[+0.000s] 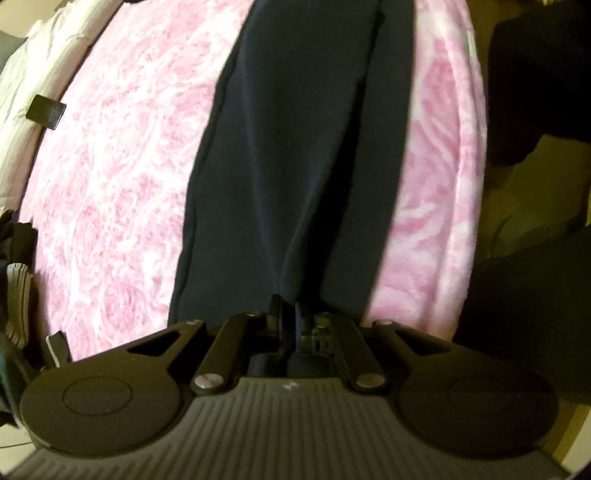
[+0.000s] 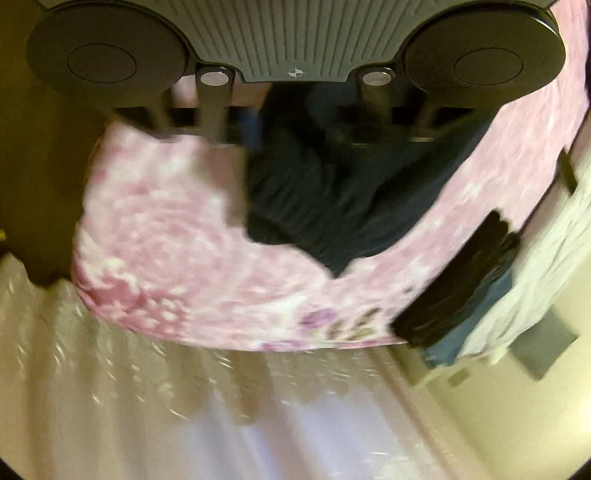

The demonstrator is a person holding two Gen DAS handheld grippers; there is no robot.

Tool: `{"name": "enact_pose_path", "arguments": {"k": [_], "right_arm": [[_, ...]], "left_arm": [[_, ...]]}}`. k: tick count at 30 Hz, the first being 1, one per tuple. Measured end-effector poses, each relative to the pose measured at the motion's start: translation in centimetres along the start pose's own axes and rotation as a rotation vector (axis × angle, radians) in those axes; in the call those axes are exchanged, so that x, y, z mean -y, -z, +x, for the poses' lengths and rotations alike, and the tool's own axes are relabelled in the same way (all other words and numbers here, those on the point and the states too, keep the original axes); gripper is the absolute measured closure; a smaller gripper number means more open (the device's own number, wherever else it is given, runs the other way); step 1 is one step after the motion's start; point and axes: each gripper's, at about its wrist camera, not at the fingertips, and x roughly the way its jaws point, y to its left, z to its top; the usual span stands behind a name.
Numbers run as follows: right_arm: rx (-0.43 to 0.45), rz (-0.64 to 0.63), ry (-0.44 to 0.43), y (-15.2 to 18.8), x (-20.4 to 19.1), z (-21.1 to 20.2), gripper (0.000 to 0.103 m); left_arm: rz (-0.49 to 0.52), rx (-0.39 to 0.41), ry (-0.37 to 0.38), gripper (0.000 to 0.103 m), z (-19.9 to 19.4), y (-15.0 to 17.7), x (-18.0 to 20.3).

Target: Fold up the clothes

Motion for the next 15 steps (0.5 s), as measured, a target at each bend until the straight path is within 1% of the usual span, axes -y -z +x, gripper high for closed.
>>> {"name": "enact_pose_path", "arguments": {"k": [1, 3, 5, 7, 8, 10, 13, 15], "right_arm": [[-0.014, 0.001, 0.005, -0.3, -0.2, -0.2, 0.081], [-0.052, -0.101, 0.038, -1.2, -1.9, -0.6, 0.086], [-0.052, -0.241, -0.028, -2.5, -4.3, -1.9, 0.093], [0.006, -0.324, -0.152, -3.9, -5.5, -3.4, 0.094], [0.032, -0.353, -0.199, -4.5, -5.6, -3.9, 0.094], [0.01, -0.378, -0.153, -5.2, -4.1, -2.2, 0.094], [-0.075, -0.318, -0.09, -4.8, -0.9, 0.9, 0.093], [-0.078, -0.301, -0.079, -3.8, 0.3, 1.5, 0.093]], "left_arm": [[0.001, -0.017, 0.0, 0.102, -0.3, -0.4, 0.2], [0.009, -0.046, -0.006, 0.102, -1.0, -1.0, 0.7], [0.014, -0.063, -0.018, 0.103, -2.0, -1.3, 0.9], [0.0, -0.073, -0.021, 0.103, -3.1, -1.7, 1.1], [0.0, -0.076, -0.02, 0.103, -3.3, -1.8, 1.4], [0.004, -0.083, -0.019, 0.103, -3.3, -2.1, 2.1], [0.01, -0.083, -0.018, 0.103, -2.8, -2.4, 3.2], [-0.001, -0.061, -0.023, 0.103, -2.8, -2.5, 3.5]]}}
